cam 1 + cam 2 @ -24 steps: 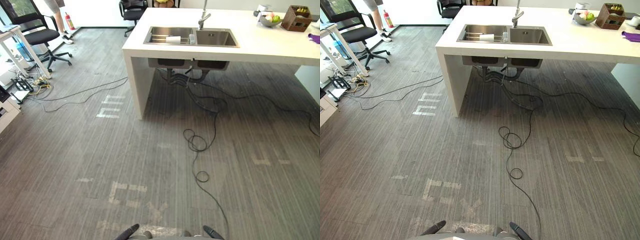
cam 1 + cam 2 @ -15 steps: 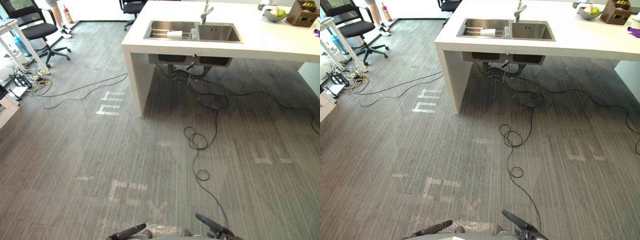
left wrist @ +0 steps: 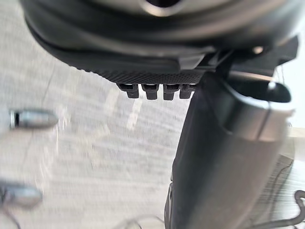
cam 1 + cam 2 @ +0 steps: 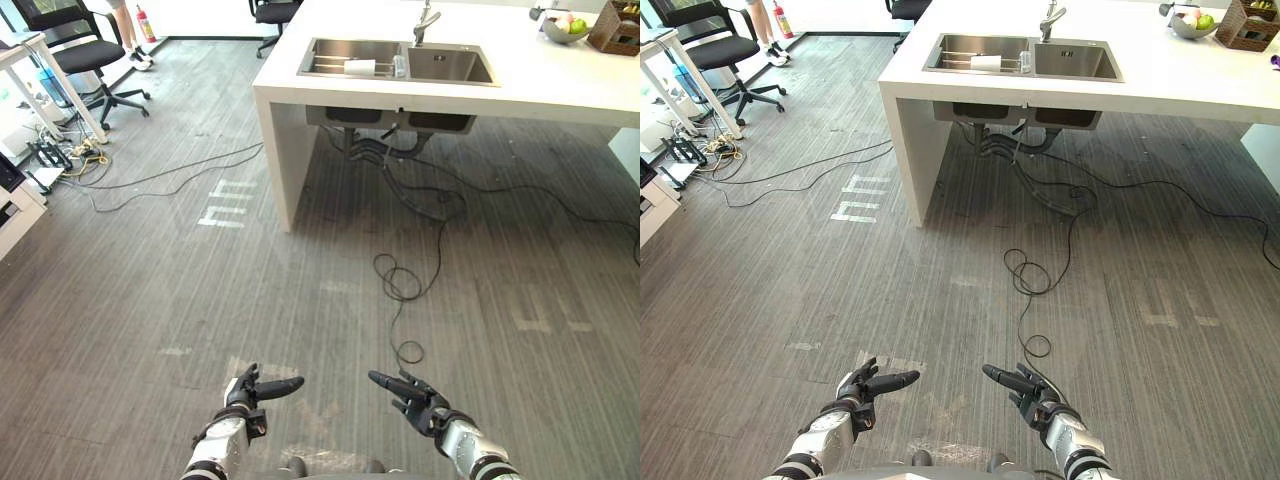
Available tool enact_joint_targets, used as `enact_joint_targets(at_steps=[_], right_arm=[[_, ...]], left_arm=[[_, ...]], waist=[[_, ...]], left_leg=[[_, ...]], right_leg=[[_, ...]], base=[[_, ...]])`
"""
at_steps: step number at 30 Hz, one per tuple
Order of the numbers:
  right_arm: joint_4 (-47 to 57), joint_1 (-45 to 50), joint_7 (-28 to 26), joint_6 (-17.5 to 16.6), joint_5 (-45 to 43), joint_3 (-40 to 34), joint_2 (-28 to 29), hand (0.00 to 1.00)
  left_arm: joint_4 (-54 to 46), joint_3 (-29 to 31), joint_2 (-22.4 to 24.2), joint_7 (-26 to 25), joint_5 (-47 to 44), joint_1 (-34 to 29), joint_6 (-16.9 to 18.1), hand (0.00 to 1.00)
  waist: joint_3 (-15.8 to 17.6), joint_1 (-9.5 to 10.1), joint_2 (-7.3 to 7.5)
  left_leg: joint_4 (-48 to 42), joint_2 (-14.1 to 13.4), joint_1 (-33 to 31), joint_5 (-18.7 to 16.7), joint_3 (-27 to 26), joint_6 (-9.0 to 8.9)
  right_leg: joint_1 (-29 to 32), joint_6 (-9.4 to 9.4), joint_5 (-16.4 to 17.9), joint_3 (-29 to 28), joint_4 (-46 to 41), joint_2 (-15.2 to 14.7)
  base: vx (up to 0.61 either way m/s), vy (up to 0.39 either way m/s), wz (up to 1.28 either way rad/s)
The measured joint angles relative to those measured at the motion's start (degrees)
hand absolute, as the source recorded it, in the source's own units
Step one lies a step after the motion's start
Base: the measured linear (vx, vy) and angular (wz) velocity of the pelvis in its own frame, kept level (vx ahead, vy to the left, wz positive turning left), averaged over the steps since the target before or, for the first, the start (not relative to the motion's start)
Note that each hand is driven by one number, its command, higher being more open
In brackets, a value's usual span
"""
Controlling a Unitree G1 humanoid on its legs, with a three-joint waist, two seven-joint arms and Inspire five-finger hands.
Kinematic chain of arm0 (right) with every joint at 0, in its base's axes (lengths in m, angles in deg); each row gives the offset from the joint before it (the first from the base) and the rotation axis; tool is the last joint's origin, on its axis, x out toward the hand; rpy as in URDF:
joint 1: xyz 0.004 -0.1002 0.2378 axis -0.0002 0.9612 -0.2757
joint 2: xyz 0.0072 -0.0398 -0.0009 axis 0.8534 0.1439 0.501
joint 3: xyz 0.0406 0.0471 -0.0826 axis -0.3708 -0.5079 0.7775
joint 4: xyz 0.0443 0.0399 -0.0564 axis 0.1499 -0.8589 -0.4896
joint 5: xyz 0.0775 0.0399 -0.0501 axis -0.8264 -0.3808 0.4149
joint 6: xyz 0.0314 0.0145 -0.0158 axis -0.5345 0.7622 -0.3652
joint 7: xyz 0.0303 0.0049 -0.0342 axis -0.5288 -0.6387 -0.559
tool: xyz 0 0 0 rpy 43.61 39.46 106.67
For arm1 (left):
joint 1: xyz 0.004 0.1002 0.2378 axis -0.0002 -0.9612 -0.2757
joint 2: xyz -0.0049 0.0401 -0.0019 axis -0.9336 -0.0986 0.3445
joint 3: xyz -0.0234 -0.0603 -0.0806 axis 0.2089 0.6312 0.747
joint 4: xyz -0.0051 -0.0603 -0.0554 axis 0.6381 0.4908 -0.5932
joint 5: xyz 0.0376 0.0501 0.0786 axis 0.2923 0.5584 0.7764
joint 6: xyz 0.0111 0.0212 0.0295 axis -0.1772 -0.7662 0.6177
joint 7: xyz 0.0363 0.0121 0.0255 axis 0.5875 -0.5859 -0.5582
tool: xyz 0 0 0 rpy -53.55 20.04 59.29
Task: Walk over to the sink, pick up the cup, carry it to the dishwasher, place the cup inside the dishwasher, then close the dishwasher door
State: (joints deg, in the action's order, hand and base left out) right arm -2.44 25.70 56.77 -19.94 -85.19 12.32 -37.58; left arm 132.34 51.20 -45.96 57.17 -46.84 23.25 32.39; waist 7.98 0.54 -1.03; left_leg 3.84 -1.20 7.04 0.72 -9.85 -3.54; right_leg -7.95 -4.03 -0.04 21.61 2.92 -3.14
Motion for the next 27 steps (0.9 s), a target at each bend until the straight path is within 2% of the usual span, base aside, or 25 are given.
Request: enact_joint_targets(at_steps=[9, 15, 20, 21, 24, 25, 27], right_arm=[[0.01, 2.13, 1.43, -0.27, -0.22, 0.91, 1.53, 1.00], [0.07, 4.54, 1.86, -0.29, -0.22, 0.78, 2.43, 1.00], [0.06, 6.50, 1.90, -0.27, -0.22, 0.72, 2.69, 1.00], [0.09, 6.28, 2.00, -0.28, -0.23, 0.64, 2.72, 1.00], [0.25, 5.96, 3.08, -0.30, -0.86, -0.28, 2.83, 1.00], [0.28, 5.53, 3.66, -0.42, -1.42, -0.38, 2.51, 1.00], [0.31, 4.79, 4.59, -0.66, -2.43, -0.30, 2.52, 1.00]], left_arm=[[-1.30, -1.21, 0.13, -1.51, -0.76, -3.18, 0.68, 1.00], [-1.03, -0.83, 0.92, 1.18, -5.44, -5.64, 0.35, 1.00], [-0.79, -0.87, 1.93, 2.98, -5.83, -6.60, 0.29, 1.00], [-0.80, -0.94, 2.00, 3.02, -5.87, -6.66, 0.29, 1.00], [-0.93, -1.11, 2.00, 3.10, -6.90, -6.55, 0.27, 1.00], [-1.02, -1.18, 2.06, 3.10, -6.99, -6.36, 0.16, 1.00], [-1.09, -1.27, 1.58, 3.06, -7.64, -5.62, -0.15, 1.00]], waist=[[0.04, 0.06, 0.07], [0.04, 0.10, 0.07], [0.02, -0.01, 0.06], [-0.01, 0.00, 0.02], [0.07, 0.01, 0.30], [0.10, 0.10, 0.38], [0.39, 0.17, 0.74]], left_leg=[[0.00, 0.04, 1.76, -0.33, -1.69, -0.08], [-0.30, 0.26, 2.07, -1.19, -4.57, 1.41], [-0.29, 0.38, 2.10, -1.00, -4.82, 2.46], [-0.28, 0.41, 1.95, -0.96, -4.97, 2.95], [-0.47, 1.13, 1.82, -1.39, -4.85, 4.02], [-1.07, 1.34, 1.54, -2.30, -4.75, 5.20], [-2.99, 1.57, 1.45, -2.91, -4.61, 6.18]], right_leg=[[-0.76, -0.59, 0.42, -0.54, -1.96, -0.47], [-0.02, 0.04, 0.41, -2.56, -1.95, -0.60], [0.30, 0.76, 0.42, -2.61, -2.50, -0.76], [1.57, 1.11, 1.39, -2.61, -4.70, -1.16], [5.13, 0.02, 5.43, -1.66, -13.45, -3.54], [7.96, 0.05, 5.85, 0.16, -19.71, -5.29], [12.15, 0.29, 5.99, 1.67, -31.13, -8.69]], base=[[0.00, 0.017, -0.01], [-0.05, 0.017, -0.23], [-0.05, 0.000, -0.04], [-0.05, -0.001, -0.01], [-0.04, 0.029, 0.07], [-0.05, 0.075, 0.04], [-0.05, 0.090, 0.10]])
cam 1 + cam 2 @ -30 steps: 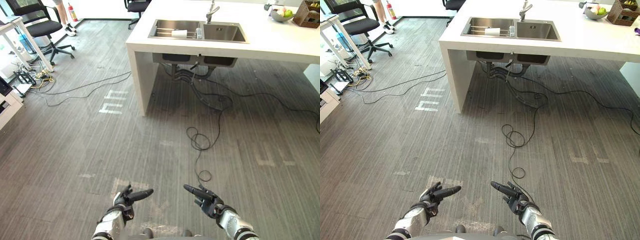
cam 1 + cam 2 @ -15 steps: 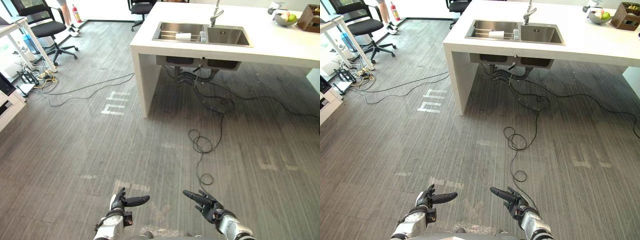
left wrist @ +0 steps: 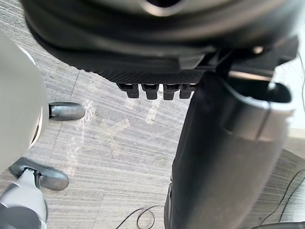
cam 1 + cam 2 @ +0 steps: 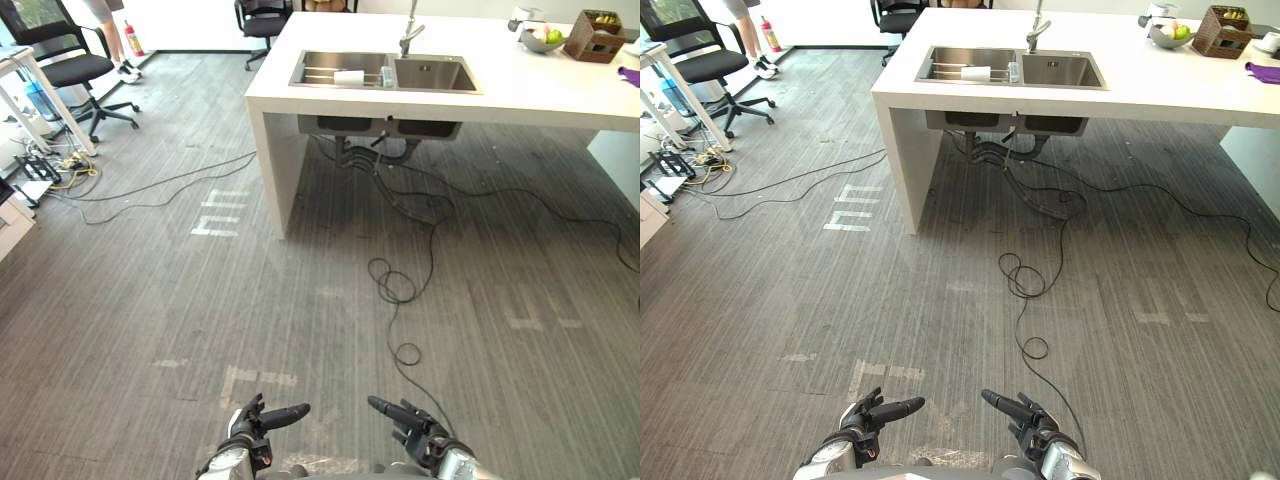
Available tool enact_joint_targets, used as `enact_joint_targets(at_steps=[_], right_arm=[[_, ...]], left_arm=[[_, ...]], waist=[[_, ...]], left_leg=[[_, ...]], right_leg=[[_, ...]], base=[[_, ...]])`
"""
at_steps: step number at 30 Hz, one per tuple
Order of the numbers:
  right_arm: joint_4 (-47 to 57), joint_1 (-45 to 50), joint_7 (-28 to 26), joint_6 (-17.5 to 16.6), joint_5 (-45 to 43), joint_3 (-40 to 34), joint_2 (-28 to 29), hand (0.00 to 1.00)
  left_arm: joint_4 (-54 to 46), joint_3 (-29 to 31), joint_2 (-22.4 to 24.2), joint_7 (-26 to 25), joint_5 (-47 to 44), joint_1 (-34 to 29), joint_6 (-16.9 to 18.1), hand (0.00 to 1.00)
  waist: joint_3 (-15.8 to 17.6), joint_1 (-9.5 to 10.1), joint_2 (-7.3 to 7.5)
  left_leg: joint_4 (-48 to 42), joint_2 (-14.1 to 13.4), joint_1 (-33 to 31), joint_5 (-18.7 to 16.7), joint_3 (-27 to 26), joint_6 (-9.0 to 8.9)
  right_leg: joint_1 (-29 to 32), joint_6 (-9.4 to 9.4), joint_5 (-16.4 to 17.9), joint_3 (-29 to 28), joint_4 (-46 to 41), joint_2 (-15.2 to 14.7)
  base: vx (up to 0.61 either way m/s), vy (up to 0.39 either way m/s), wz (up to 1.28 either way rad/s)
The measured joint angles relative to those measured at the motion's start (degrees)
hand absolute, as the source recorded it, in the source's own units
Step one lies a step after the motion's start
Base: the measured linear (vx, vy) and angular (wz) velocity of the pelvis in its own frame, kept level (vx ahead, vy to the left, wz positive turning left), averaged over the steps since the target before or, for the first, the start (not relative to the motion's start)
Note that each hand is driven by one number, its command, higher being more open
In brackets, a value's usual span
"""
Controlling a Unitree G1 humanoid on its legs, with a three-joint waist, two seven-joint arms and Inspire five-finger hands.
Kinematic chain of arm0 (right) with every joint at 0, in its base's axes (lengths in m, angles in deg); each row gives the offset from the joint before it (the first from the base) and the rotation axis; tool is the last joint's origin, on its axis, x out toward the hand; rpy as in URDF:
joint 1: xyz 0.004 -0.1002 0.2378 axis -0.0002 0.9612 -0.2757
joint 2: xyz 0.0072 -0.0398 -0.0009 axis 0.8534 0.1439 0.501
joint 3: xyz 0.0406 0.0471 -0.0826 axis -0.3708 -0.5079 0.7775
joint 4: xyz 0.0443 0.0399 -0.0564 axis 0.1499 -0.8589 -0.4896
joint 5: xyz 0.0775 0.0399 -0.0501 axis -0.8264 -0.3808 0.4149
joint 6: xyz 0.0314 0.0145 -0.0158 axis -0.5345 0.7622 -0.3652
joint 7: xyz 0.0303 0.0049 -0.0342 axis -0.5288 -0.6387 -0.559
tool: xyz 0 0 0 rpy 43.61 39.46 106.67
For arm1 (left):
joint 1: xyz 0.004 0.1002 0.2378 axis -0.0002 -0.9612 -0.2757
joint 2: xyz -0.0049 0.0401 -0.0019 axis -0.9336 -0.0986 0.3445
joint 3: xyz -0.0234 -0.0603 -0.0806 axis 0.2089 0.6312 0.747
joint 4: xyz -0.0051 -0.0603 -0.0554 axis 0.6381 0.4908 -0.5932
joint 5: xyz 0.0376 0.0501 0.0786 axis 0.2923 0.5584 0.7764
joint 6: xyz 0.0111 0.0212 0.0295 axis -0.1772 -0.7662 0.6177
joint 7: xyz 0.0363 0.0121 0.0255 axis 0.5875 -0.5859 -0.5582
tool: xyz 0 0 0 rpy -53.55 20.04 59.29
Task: Walk over to the sink, pick up the cup, carry it to the dishwasher, place the cup inside the dishwasher, then close the dishwasher door
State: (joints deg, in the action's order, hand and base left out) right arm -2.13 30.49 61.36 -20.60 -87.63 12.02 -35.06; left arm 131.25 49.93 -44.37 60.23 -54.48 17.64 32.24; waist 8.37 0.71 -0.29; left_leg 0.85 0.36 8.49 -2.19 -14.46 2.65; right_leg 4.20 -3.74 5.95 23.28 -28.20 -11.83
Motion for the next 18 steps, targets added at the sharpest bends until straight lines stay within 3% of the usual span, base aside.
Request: enact_joint_targets(at_steps=[1, 4, 5, 7, 8, 10, 12, 13, 14, 16, 18], right_arm=[[0.20, -0.57, 0.51, -0.59, -1.11, 0.02, 0.12, 1.00], [0.31, -0.82, 1.23, -2.18, -3.33, 0.00, -0.40, 1.00], [0.66, -0.89, 1.37, -2.63, -3.77, 0.00, -0.39, 1.00], [2.24, -0.92, 1.75, -2.62, -4.41, -0.05, -0.40, 1.00], [3.97, -0.96, 2.02, -2.57, -4.48, 0.02, -0.41, 1.00], [5.66, -1.07, 2.10, -2.05, -4.58, 0.00, -0.40, 1.00], [6.65, -0.78, 2.15, -1.51, -4.56, -0.66, -0.45, 1.00], [6.65, -0.52, 2.13, -1.22, -4.54, -0.83, -0.44, 1.00], [6.55, -0.06, 2.09, -0.44, -4.52, -1.63, -0.44, 1.00], [6.51, 0.17, 2.11, -0.15, -4.55, -2.94, -1.14, 1.00], [6.50, 0.77, 1.89, -0.01, -4.54, -3.36, -1.31, 1.00]], left_arm=[[-0.13, -0.15, -0.63, -0.11, -0.60, 0.67, -0.30, 1.00], [-1.15, -0.16, -0.53, -0.31, -2.88, 1.16, -0.98, 1.00], [-2.23, -0.16, -0.47, -0.35, -3.35, 1.36, -1.21, 1.00], [-3.21, -0.09, -0.78, -0.38, -3.67, 2.40, -1.79, 1.00], [-3.36, -0.13, -1.11, -0.67, -3.67, 3.62, -2.61, 1.00], [-4.27, -0.12, -1.69, -1.41, -3.84, 4.70, -3.43, 1.00], [-4.97, -0.10, -2.06, -2.36, -5.47, 6.23, -3.90, 1.00], [-5.04, -0.07, -2.06, -2.48, -5.95, 6.37, -3.94, 1.00], [-5.04, 0.13, -2.14, -2.45, -6.19, 6.41, -3.99, 1.00], [-5.06, -0.21, -0.99, -1.98, -5.94, 6.34, -4.03, 1.00], [-4.92, -0.22, -0.45, -1.23, -5.95, 5.67, -4.03, 1.00]], waist=[[0.44, 0.06, 1.60], [0.82, -0.24, 1.91], [0.96, -0.22, 1.83], [1.48, -0.18, 1.55], [1.78, -0.43, 1.25], [2.17, -0.47, 1.41], [3.13, -0.98, 2.69], [3.35, -1.13, 2.99], [3.48, -1.31, 3.24], [3.72, -1.95, 0.34], [3.45, -1.95, -1.20]], left_leg=[[-2.37, 1.41, 0.37, -1.17, 0.66, 0.48], [-3.75, 2.30, 2.26, -3.08, 2.92, 1.53], [-4.44, 2.07, 2.59, -3.50, 3.81, 1.75], [-5.86, 1.35, 2.66, -4.56, 4.96, 1.79], [-6.75, 0.33, 2.67, -5.42, 5.29, 1.25], [-7.57, -0.35, 2.57, -6.32, 5.32, 0.17], [-10.32, -0.61, 3.35, -9.04, 6.14, -2.23], [-10.87, -0.53, 3.85, -10.18, 6.50, -2.68], [-12.05, -0.70, 4.55, -12.61, 7.08, -3.64], [-12.47, -4.43, 4.62, -14.83, 7.85, -5.86], [-11.77, -7.79, 5.68, -16.33, 7.71, -6.32]], right_leg=[[3.79, 1.19, -0.51, 0.63, -11.38, -4.81], [7.33, 1.52, -4.90, -1.28, -21.37, -8.21], [8.71, 1.69, -3.11, -2.37, -22.85, -8.20], [9.81, 1.56, -0.80, -2.65, -18.01, -7.02], [10.02, 0.56, -1.43, -2.86, -6.60, -4.68], [9.67, -0.77, -4.19, -3.89, 7.93, -2.04], [7.61, -2.00, -6.63, -4.40, 21.75, -0.73], [6.94, -2.15, -6.53, -4.55, 22.73, -0.79], [6.21, -2.12, -9.26, -5.59, 23.33, -0.49], [7.91, -1.51, -10.97, -6.39, 19.13, 2.77], [9.77, 0.46, -10.00, -5.70, 14.32, 5.31]], base=[[-0.02, 0.070, 0.19], [0.07, 0.047, 0.35], [0.14, 0.013, 0.40], [0.16, -0.030, 0.32], [0.17, -0.070, 0.15], [0.20, -0.103, 0.07], [0.28, -0.235, 0.14], [0.34, -0.339, 0.17], [0.32, -0.302, 0.21], [0.38, -0.292, 0.17], [0.35, -0.213, 0.01]])
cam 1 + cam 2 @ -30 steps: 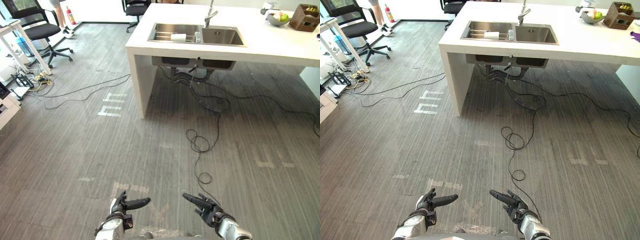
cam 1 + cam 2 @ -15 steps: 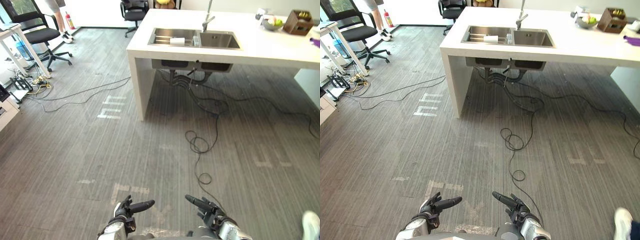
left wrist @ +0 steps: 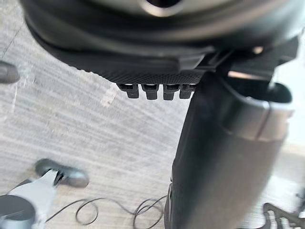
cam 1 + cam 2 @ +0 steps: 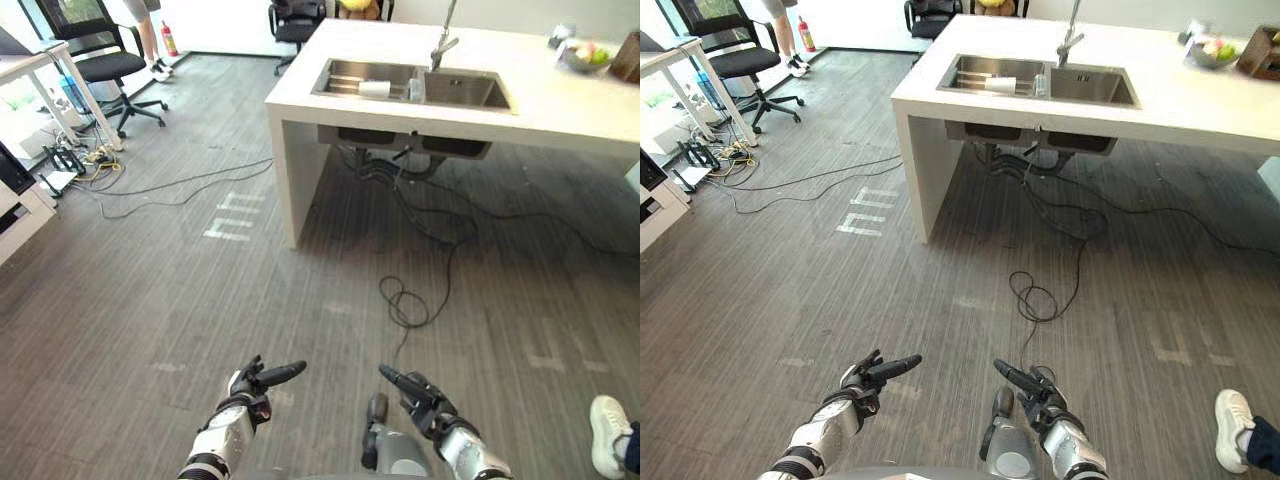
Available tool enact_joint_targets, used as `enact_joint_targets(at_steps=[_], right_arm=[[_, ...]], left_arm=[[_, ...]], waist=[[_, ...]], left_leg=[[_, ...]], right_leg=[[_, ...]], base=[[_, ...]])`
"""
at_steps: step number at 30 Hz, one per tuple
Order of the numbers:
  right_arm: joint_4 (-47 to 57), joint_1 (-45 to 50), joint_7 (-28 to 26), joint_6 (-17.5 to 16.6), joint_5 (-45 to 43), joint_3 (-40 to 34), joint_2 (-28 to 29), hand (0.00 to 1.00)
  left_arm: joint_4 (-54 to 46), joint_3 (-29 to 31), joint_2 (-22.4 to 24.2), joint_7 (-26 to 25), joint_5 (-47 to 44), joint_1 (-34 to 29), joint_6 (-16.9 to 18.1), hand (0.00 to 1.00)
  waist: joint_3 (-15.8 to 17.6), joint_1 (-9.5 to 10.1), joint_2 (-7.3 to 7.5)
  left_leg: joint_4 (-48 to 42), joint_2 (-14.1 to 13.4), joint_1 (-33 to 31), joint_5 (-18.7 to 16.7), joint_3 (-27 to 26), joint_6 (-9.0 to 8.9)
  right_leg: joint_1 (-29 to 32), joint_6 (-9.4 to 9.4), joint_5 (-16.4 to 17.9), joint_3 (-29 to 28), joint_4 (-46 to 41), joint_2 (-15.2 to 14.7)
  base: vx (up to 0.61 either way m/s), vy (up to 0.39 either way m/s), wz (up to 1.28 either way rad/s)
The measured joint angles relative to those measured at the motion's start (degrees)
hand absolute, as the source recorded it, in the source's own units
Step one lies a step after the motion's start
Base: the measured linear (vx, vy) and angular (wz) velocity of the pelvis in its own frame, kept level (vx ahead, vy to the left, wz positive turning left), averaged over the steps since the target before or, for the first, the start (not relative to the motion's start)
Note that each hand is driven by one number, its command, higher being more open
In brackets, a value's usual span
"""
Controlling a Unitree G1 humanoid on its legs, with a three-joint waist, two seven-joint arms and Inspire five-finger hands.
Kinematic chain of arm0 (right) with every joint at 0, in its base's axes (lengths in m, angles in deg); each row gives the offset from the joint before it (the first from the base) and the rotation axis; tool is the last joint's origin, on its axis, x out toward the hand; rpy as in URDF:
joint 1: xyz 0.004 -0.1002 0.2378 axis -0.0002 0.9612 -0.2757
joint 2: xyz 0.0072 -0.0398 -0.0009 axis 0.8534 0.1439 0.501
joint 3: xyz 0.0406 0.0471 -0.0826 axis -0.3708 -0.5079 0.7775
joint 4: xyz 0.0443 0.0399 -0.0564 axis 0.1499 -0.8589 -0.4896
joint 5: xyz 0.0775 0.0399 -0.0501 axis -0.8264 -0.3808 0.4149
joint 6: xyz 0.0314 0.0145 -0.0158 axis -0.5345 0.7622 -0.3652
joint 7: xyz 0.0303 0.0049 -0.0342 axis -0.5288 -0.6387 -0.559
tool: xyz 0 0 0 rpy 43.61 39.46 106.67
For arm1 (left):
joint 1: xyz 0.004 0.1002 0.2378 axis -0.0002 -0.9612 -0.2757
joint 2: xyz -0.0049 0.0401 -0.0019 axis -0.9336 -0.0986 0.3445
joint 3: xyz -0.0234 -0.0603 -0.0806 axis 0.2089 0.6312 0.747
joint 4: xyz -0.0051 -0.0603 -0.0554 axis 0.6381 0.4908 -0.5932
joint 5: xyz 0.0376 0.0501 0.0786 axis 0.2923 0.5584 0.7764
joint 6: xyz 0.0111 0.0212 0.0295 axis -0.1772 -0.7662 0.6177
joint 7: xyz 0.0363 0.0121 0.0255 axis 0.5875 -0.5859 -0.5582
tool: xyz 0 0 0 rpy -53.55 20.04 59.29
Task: Walk over to the sink, pick up the cup, carry it to the dishwasher, place the cup inside the dishwasher, then close the dishwasher door
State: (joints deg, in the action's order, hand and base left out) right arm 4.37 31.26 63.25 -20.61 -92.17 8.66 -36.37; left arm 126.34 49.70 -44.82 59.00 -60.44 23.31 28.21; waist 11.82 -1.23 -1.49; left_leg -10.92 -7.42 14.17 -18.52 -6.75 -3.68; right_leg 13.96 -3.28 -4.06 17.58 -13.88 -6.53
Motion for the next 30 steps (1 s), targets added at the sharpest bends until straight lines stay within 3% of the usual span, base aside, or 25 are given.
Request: enact_joint_targets(at_steps=[1, 2, 3, 5, 6, 7, 9, 11, 13, 15, 17, 19, 20, 21, 23, 26, 28, 29, 30], right_arm=[[0.00, 0.69, -0.38, 0.06, 0.01, -1.10, 0.02, 1.00], [-0.03, 0.78, -0.50, 0.07, 0.03, -1.77, 0.00, 1.00], [-0.07, 0.71, -0.66, 0.05, 0.06, -3.26, -0.30, 1.00], [-0.08, 0.72, -1.81, -0.04, 0.53, -3.42, -1.63, 1.00], [-0.56, 0.90, -2.47, -0.02, 1.91, -3.25, -2.24, 1.00], [-1.74, 0.87, -2.95, 0.00, 3.07, -2.88, -2.64, 1.00], [-3.58, 0.27, -3.69, -0.05, 4.10, -2.61, -2.92, 1.00], [-4.60, -0.26, -4.20, -0.48, 3.96, -1.23, -3.13, 1.00], [-4.70, -1.88, -4.51, -0.57, 3.55, -0.49, -3.19, 1.00], [-4.88, -4.23, -4.47, -0.77, 3.29, -0.62, -2.36, 1.00], [-6.15, -5.51, -4.40, -1.39, 2.08, -0.92, -2.20, 1.00], [-7.53, -3.61, -4.82, -1.44, 1.25, -1.00, -2.29, 1.00], [-7.52, -3.00, -4.86, -1.44, 1.21, -1.00, -2.33, 1.00], [-7.58, -0.46, -4.93, -1.44, 1.18, -1.02, -2.45, 1.00], [-7.76, 1.66, -5.06, -1.15, 1.23, -0.97, -2.27, 1.00], [-7.83, 1.62, -5.29, -1.15, 1.29, -0.53, -2.21, 1.00], [-8.24, 1.44, -5.17, -0.44, 1.14, 0.11, -1.71, 1.00], [-8.33, 1.59, -4.83, -0.21, 1.00, 0.11, -1.51, 1.00], [-8.76, 1.91, -4.01, 0.04, -0.45, -0.17, -0.98, 1.00]], left_arm=[[0.33, -0.01, 0.39, 0.18, -0.02, -0.59, 0.01, 1.00], [0.54, 0.00, 0.60, 0.29, -0.03, -0.71, 0.23, 1.00], [1.70, -0.02, 1.34, 0.68, -0.05, -0.81, 0.67, 1.00], [2.43, -0.04, 2.25, 1.11, -0.08, -1.30, 1.17, 1.00], [2.47, -0.01, 2.60, 1.06, -0.16, -1.28, 1.87, 1.00], [2.43, 0.05, 2.79, 0.97, -0.68, -1.24, 2.96, 1.00], [2.32, 0.42, 2.77, 0.86, -1.80, -1.18, 4.31, 1.00], [1.67, 0.69, 2.81, 0.83, -2.23, -1.37, 4.72, 1.00], [-0.96, 1.06, 2.99, 0.55, -2.17, -2.09, 5.18, 1.00], [-3.68, 1.66, 3.42, -0.44, -2.19, -2.50, 5.75, 1.00], [-5.24, 1.67, 3.89, -1.48, -2.24, -2.50, 5.76, 1.00], [-4.64, 1.56, 4.38, -1.74, -2.22, -2.88, 5.41, 1.00], [-4.63, 1.54, 4.43, -1.73, -2.22, -3.11, 5.35, 1.00], [-4.50, 1.54, 4.35, -1.55, -2.21, -3.94, 5.27, 1.00], [-4.39, 1.78, 3.36, -1.41, -2.20, -3.97, 5.13, 1.00], [-4.39, 2.98, 2.40, -1.20, -2.14, -4.15, 5.23, 1.00], [-4.11, 4.06, 2.35, -0.65, -0.42, -4.64, 5.35, 1.00], [-3.69, 4.08, 2.45, -0.31, 0.01, -4.74, 5.37, 1.00], [-2.87, 3.92, 2.63, 0.24, 0.11, -5.29, 5.83, 1.00]], waist=[[-0.51, -0.03, -0.81], [-0.58, 0.04, -0.75], [-0.67, 0.04, -0.66], [-1.04, -0.33, -0.93], [-1.17, -0.45, -1.42], [-0.87, -0.46, -2.32], [-0.17, 0.54, -2.87], [0.41, 1.42, -2.23], [0.69, 2.11, -2.27], [1.69, 2.72, -2.12], [2.70, 3.48, -2.67], [3.87, 3.33, -3.30], [3.76, 3.31, -3.48], [3.34, 3.20, -4.41], [2.92, 3.38, -2.54], [2.71, 3.83, -1.78], [2.53, 3.92, -1.12], [1.96, 3.99, -1.16], [0.68, 4.43, -0.75]], left_leg=[[0.80, -1.72, 1.19, -0.30, -0.18, 0.32], [0.17, -2.15, 1.37, 0.45, -0.21, 0.09], [-4.10, -2.57, -0.32, 3.79, -0.46, -2.59], [-16.44, -3.49, -6.06, 8.15, -2.53, -3.05], [-26.83, -6.02, -11.22, 13.77, -4.58, -3.98], [-38.56, -9.84, -16.67, 17.46, -4.98, -3.25], [-49.89, -11.91, -22.76, 13.58, -4.84, -1.47], [-45.93, -9.51, -26.17, 10.50, -5.75, -1.51], [-34.21, -6.80, -28.36, 9.82, -8.21, -1.30], [-12.20, -2.21, -28.49, 11.39, -7.20, -2.58], [4.55, 0.03, -27.89, 15.51, -4.04, -4.16], [4.63, -0.85, -27.18, 15.59, -5.12, -4.30], [4.30, -0.98, -26.78, 15.59, -5.51, -4.29], [3.92, -1.85, -25.22, 19.23, -7.46, -2.15], [2.28, -0.64, -25.31, 22.13, -10.56, 0.17], [-1.91, 2.62, -27.84, 21.97, -10.78, 1.21], [-4.76, 4.51, -28.66, 19.90, -11.06, 6.94], [-4.34, 4.94, -28.47, 19.74, -11.07, 7.14], [-2.05, 5.87, -27.24, 19.54, -11.29, 7.44]], right_leg=[[0.69, 2.96, 1.96, 1.09, -2.81, 1.43], [1.01, 4.52, 2.96, 1.25, -4.09, 1.72], [1.02, 6.27, 4.00, 1.24, -5.41, 1.73], [-0.21, 6.60, 5.70, 1.09, -4.89, 1.66], [-2.41, 7.08, 6.64, 1.29, -3.07, 2.18], [-6.54, 8.01, 7.10, 2.01, 0.45, 3.92], [-12.64, 8.48, 7.35, 2.08, 4.24, 5.86], [-17.23, 8.51, 7.84, 1.50, 6.37, 5.90], [-19.46, 8.24, 7.89, 0.10, 8.09, 5.88], [-21.04, 7.96, 8.01, -2.32, 9.46, 5.44], [-23.85, 6.81, 8.77, -4.44, 11.21, 5.30], [-28.65, 4.13, 11.97, -5.17, 11.07, 5.64], [-29.23, 3.83, 12.58, -5.17, 10.74, 5.68], [-31.00, 2.45, 15.54, -5.43, 9.01, 5.79], [-31.24, 1.54, 18.32, -5.70, 7.90, 3.24], [-30.76, 1.66, 19.21, -6.97, 8.90, -0.52], [-29.65, 1.16, 18.91, -7.17, 5.05, -2.51], [-28.31, 1.11, 18.90, -7.39, 2.18, -3.09], [-23.95, -0.50, 18.68, -8.32, -6.62, -4.80]], base=[[0.43, -0.255, 0.01], [0.52, -0.319, -0.08], [0.42, -0.260, -0.16], [0.40, -0.224, -0.06], [0.43, -0.162, 0.21], [0.42, -0.155, 0.21], [0.39, -0.141, -0.03], [0.37, -0.100, -0.21], [0.36, -0.016, -0.38], [0.36, 0.061, -0.54], [0.25, 0.114, -0.56], [0.30, 0.219, -0.27], [0.37, 0.319, -0.03], [0.29, 0.233, 0.02], [0.40, 0.279, -0.08], [0.34, 0.212, -0.24], [0.34, 0.183, 0.05], [0.40, 0.191, 0.11], [0.33, 0.140, 0.07]])
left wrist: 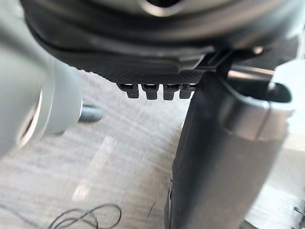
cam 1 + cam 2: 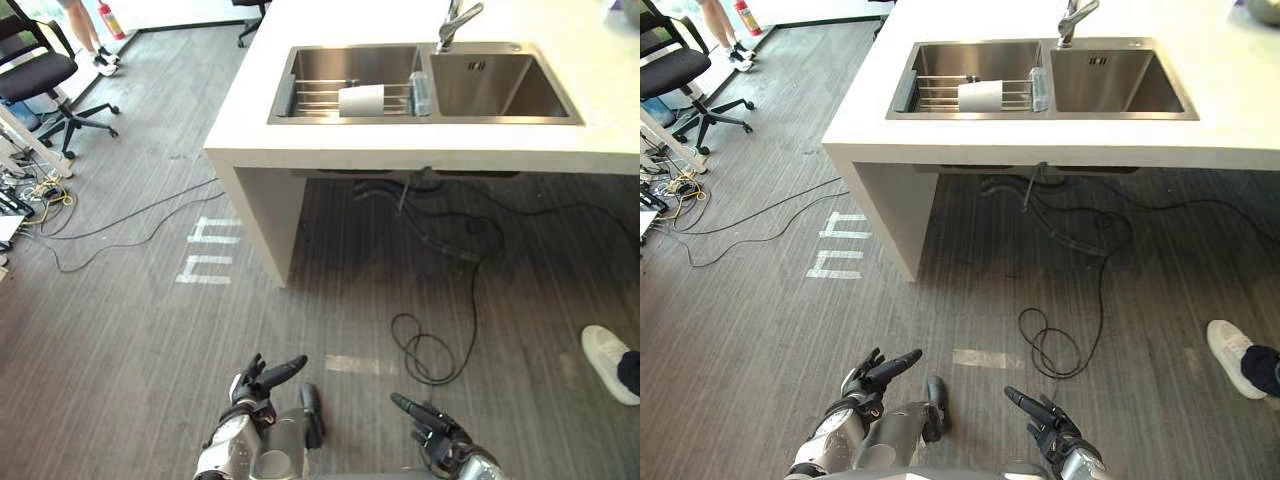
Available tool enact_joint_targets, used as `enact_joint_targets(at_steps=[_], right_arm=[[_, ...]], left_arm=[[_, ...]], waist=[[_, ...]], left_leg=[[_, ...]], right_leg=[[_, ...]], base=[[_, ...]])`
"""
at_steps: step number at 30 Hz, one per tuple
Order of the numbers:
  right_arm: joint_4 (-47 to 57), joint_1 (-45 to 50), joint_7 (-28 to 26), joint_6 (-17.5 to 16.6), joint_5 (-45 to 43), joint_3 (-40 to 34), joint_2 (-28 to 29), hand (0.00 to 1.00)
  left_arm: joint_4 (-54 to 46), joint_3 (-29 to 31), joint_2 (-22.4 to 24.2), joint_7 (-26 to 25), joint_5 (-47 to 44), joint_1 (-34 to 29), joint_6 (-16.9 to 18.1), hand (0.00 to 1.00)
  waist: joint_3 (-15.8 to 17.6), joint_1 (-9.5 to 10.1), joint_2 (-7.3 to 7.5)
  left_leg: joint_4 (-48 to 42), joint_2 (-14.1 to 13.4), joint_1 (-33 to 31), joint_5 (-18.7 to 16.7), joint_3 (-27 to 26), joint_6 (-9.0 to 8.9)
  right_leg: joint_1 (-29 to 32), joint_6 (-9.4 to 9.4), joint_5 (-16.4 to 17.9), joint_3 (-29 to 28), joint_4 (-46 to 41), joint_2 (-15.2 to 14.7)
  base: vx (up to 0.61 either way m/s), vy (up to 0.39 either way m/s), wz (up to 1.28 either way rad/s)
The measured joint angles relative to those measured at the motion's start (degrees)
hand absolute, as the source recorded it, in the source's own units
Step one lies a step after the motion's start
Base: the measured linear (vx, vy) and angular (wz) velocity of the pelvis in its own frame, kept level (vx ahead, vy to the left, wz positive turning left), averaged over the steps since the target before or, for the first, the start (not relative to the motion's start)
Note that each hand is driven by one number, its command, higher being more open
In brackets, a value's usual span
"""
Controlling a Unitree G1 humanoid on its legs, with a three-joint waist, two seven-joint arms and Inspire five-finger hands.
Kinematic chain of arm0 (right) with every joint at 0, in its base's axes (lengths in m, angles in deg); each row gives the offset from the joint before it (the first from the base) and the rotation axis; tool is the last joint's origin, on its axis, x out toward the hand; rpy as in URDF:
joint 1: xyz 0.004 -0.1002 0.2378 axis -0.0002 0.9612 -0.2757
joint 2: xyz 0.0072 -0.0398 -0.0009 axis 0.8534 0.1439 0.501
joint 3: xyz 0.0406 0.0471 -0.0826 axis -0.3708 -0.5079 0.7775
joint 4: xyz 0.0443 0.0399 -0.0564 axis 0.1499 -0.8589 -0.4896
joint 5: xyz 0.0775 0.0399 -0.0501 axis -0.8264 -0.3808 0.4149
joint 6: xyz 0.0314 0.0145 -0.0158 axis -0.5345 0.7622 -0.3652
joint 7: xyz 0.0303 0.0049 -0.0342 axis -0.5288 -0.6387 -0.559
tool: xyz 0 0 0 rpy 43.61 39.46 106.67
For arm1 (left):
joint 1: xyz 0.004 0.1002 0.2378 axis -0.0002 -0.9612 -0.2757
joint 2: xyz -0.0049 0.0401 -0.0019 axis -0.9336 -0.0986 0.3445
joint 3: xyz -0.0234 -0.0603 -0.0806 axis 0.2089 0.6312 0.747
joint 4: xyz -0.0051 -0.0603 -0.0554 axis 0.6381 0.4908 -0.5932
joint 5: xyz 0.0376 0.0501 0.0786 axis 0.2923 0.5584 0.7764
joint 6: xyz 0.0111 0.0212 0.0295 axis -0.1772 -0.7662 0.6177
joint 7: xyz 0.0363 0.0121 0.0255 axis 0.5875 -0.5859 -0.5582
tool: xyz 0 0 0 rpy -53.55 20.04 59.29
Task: Walk over to the sink, pick up the cup, carry it to the dishwasher, place the cup inside the dishwasher, then close the dishwasher door
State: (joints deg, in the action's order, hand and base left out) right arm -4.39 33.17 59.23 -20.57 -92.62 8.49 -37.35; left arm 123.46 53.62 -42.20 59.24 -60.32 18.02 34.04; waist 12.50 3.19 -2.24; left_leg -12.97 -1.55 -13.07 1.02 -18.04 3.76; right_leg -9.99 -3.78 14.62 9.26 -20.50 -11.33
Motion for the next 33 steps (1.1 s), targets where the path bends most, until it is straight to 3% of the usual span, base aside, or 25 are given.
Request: enact_joint_targets(at_steps=[1, 2, 3, 4, 5, 6, 8, 9, 10, 11, 13, 14, 15, 16, 18, 20, 22, 24, 26, 28, 33], right_arm=[[-0.03, -0.39, 0.50, 0.06, -0.76, -0.65, 0.32, 1.00], [-0.05, -0.53, 0.71, 0.05, -1.11, -0.96, 0.64, 1.00], [-0.09, -0.85, 1.25, 0.01, -1.57, -1.06, 1.32, 1.00], [-0.36, -0.95, 1.86, -0.21, -1.64, -1.24, 1.82, 1.00], [-0.38, -1.12, 2.04, -0.49, -1.67, -1.69, 1.90, 1.00], [-0.31, -1.60, 2.08, -1.27, -1.76, -3.34, 1.92, 1.00], [-0.10, -1.97, 2.18, -1.83, -2.73, -5.25, 1.53, 1.00], [0.32, -2.07, 2.04, -1.96, -3.51, -6.67, 1.53, 1.00], [0.64, -2.12, 2.05, -2.00, -4.15, -7.20, 1.52, 1.00], [0.76, -2.15, 2.06, -2.16, -4.87, -8.18, 1.48, 1.00], [0.43, -2.00, 1.76, -2.15, -5.26, -11.14, 1.88, 1.00], [0.54, -1.73, 1.27, -2.15, -5.32, -12.07, 2.16, 1.00], [0.65, -1.41, 0.44, -2.39, -5.67, -12.63, 2.87, 1.00], [0.42, -1.49, -0.34, -2.09, -5.63, -13.41, 1.55, 1.00], [0.68, -1.09, -2.10, -2.15, -6.03, -16.38, 0.84, 1.00], [0.92, 0.09, -2.93, -2.35, -6.06, -16.86, 0.98, 1.00], [2.08, 2.87, -3.17, -2.41, -5.31, -16.78, 1.80, 1.00], [2.05, 3.58, -3.25, -2.21, -3.78, -16.77, 1.81, 1.00], [0.66, 3.92, -3.15, -1.12, -1.53, -16.68, 1.68, 1.00], [-0.77, 5.12, -3.14, 0.06, 0.05, -16.59, 1.57, 1.00], [-1.99, 7.00, -3.12, 1.19, -0.29, -16.21, 1.47, 1.00]], left_arm=[[1.16, -0.09, 0.06, 0.39, 0.04, -0.68, 1.28, 1.00], [1.59, -0.18, 0.00, 0.53, 0.04, -1.02, 1.82, 1.00], [2.23, -0.53, -0.30, 0.58, 0.04, -1.70, 2.96, 1.00], [2.29, -0.57, -0.70, 0.49, 0.05, -2.00, 4.21, 1.00], [2.25, -0.60, -0.61, 0.24, 0.06, -2.18, 5.29, 1.00], [2.14, -0.59, -0.13, -0.89, 0.09, -2.37, 8.37, 1.00], [-0.51, -0.46, 0.37, -3.03, 0.97, -3.17, 12.83, 1.00], [-3.27, -0.41, 0.39, -4.27, 1.23, -3.24, 15.33, 1.00], [-4.79, -0.33, 0.36, -4.81, 1.55, -3.18, 16.57, 1.00], [-7.66, 0.00, 0.20, -5.66, 2.81, -3.09, 18.63, 1.00], [-12.36, 1.03, -0.62, -7.26, 4.46, -3.14, 21.28, 1.00], [-14.48, 1.45, -0.82, -8.23, 4.57, -3.29, 21.83, 1.00], [-17.88, 2.46, -1.49, -9.39, 4.76, -3.45, 22.83, 1.00], [-21.58, 3.15, -0.40, -10.73, 5.05, -4.04, 23.69, 1.00], [-29.40, 2.63, 1.65, -11.72, 5.72, -5.81, 26.04, 1.00], [-35.56, 1.27, 3.04, -11.79, 6.79, -5.64, 27.99, 1.00], [-40.80, -0.93, 4.05, -13.54, 10.12, -5.40, 30.23, 1.00], [-42.36, -1.74, 4.48, -15.05, 11.24, -5.00, 30.35, 1.00], [-42.41, -1.87, 4.43, -16.24, 11.26, -4.39, 30.31, 1.00], [-42.79, -1.87, 4.00, -17.51, 11.26, -4.18, 30.07, 1.00], [-47.39, -1.85, 0.81, -18.05, 11.28, -4.28, 28.58, 1.00]], waist=[[-0.86, 0.02, 1.01], [-1.14, -0.01, 1.78], [-1.64, 0.01, 3.37], [-2.07, -0.03, 4.24], [-2.10, -0.06, 4.27], [-2.04, -0.27, 4.11], [-1.86, -0.82, 3.62], [-1.67, -0.97, 3.27], [-1.43, -1.11, 2.93], [-0.91, -1.36, 2.20], [-0.55, -1.31, 2.25], [-0.41, -1.32, 2.49], [0.11, -1.13, 3.61], [0.09, -0.38, 1.14], [0.55, -0.56, -0.83], [0.25, -0.74, -0.67], [-0.51, 0.08, -0.01], [-1.80, -0.11, -0.35], [-3.35, -0.35, -0.56], [-4.50, -1.04, -0.66], [-5.89, -1.17, -0.56]], left_leg=[[2.25, 1.38, 1.93, -0.09, -0.44, 0.24], [3.02, 2.02, 2.98, -0.26, -0.67, 0.60], [3.92, 3.12, 5.24, -0.69, -0.96, 1.42], [5.25, 3.83, 7.80, -1.41, -0.56, 1.51], [6.01, 4.00, 9.29, -1.84, -0.35, 1.55], [6.86, 4.03, 11.96, -2.98, 0.07, 1.35], [7.90, 3.77, 15.24, -4.54, 1.19, 1.01], [7.65, 2.68, 16.32, -5.50, 2.42, 0.23], [7.14, 1.82, 16.66, -5.99, 3.22, -0.08], [5.41, -0.20, 17.25, -7.34, 4.79, -1.11], [1.73, -2.38, 18.61, -9.05, 7.00, -3.52], [0.03, -3.08, 19.01, -11.13, 8.03, -5.09], [-2.63, -3.37, 19.84, -14.42, 9.14, -6.92], [-4.80, -6.12, 19.74, -16.14, 9.81, -7.70], [-4.57, -8.49, 19.74, -16.43, 10.87, -8.18], [-4.12, -9.05, 19.96, -17.08, 12.60, -9.84], [-3.54, -9.62, 19.96, -17.34, 13.33, -10.59], [-0.63, -9.94, 19.95, -15.93, 13.47, -10.64], [3.36, -9.93, 20.60, -12.68, 13.61, -10.39], [6.28, -9.82, 21.56, -10.59, 13.50, -9.02], [7.24, -8.44, 21.50, -10.06, 12.75, -8.75]], right_leg=[[3.99, -3.99, -1.44, -1.16, -9.01, -2.01], [5.77, -6.52, -2.80, -1.83, -13.30, -2.98], [8.86, -10.85, -6.89, -2.98, -20.73, -4.75], [11.57, -10.38, -12.82, -2.89, -27.28, -6.20], [12.91, -9.59, -13.08, -2.50, -31.30, -7.05], [16.35, -5.49, -10.39, -0.34, -38.82, -8.88], [20.57, -0.24, -5.72, 4.40, -41.64, -10.75], [22.94, 0.81, -3.25, 7.47, -36.60, -10.40], [23.54, 0.56, -2.80, 9.10, -32.04, -9.80], [23.76, -0.15, -3.17, 11.31, -20.64, -8.11], [24.02, 0.20, -9.37, 11.56, -5.47, -6.97], [23.80, 0.53, -16.95, 11.54, -1.80, -6.58], [23.26, 1.62, -28.60, 11.56, -0.50, -6.81], [22.74, 1.75, -25.27, 11.92, -2.99, -5.26], [24.16, 1.62, -24.22, 12.38, -7.18, -4.14], [23.65, 1.51, -20.76, 13.24, -9.43, -4.05], [20.98, 1.29, -14.61, 13.60, -5.17, -2.38], [20.70, 2.08, -12.63, 14.23, -2.28, -1.43], [20.08, 2.55, -12.22, 14.13, 1.39, 0.07], [17.99, 3.13, -13.25, 14.42, 6.68, 1.45], [14.04, 2.26, -19.46, 14.37, 17.75, 2.60]], base=[[0.33, 0.137, 0.02], [0.35, 0.131, 0.00], [0.36, 0.099, 0.00], [0.36, 0.079, -0.01], [0.33, 0.053, -0.02], [0.24, 0.030, 0.00], [0.27, -0.012, 0.18], [0.32, -0.105, 0.36], [0.32, -0.181, 0.57], [0.34, -0.244, 0.66], [0.32, -0.265, 0.69], [0.36, -0.342, 0.61], [0.40, -0.413, 0.40], [0.26, -0.279, 0.27], [0.18, -0.201, 0.25], [0.14, -0.198, 0.40], [0.08, -0.140, 0.16], [0.12, -0.097, 0.05], [0.12, -0.050, -0.01], [0.13, 0.000, 0.00], [0.07, 0.085, -0.03]])
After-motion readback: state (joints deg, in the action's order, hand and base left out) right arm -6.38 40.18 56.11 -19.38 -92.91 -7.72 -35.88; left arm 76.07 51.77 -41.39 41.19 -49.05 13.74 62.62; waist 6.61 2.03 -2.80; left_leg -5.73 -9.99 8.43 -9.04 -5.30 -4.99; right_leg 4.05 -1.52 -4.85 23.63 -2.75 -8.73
